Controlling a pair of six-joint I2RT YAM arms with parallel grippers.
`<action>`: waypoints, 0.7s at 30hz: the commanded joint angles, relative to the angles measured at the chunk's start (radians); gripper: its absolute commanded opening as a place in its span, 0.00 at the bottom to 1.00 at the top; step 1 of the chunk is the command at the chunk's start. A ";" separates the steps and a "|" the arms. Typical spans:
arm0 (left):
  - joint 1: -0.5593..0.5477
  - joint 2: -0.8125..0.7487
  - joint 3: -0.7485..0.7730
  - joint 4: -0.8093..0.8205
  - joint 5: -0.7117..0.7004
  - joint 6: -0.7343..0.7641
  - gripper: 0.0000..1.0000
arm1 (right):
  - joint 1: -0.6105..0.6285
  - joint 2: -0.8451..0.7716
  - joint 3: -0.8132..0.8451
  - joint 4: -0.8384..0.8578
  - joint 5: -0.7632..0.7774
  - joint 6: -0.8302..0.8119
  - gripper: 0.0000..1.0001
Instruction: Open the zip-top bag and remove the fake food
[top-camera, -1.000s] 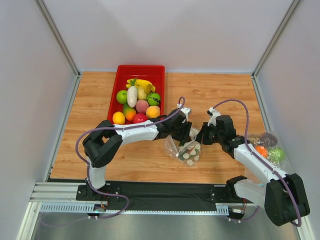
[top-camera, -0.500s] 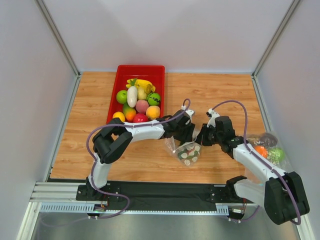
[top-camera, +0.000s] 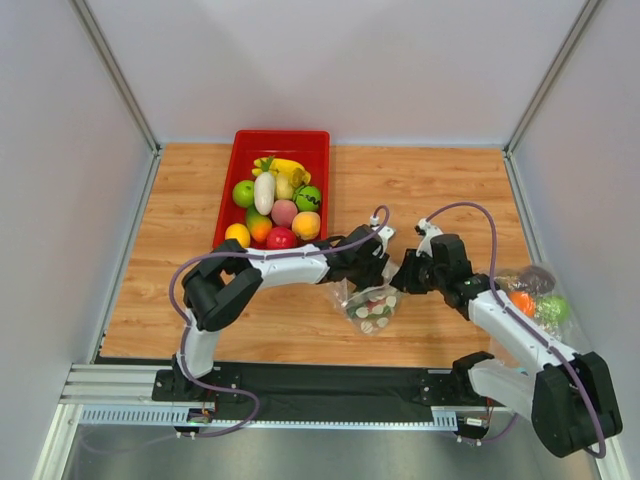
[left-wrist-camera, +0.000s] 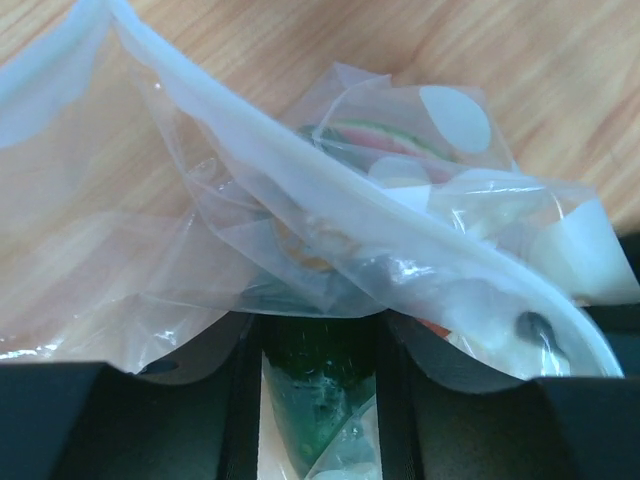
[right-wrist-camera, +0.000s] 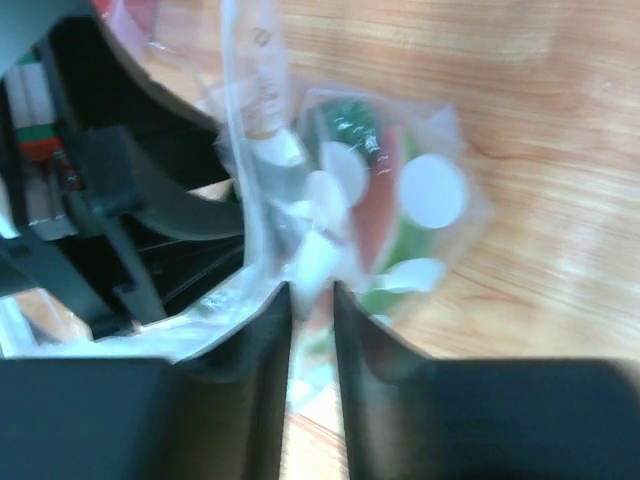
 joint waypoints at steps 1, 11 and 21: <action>-0.004 -0.110 -0.082 0.039 0.047 0.106 0.00 | 0.002 -0.067 0.052 -0.051 0.065 -0.018 0.28; 0.030 -0.257 -0.273 0.217 0.282 0.176 0.00 | -0.033 -0.098 0.022 0.082 -0.053 -0.006 0.70; 0.124 -0.368 -0.392 0.315 0.500 0.177 0.00 | -0.033 -0.103 -0.104 0.381 -0.418 0.037 0.71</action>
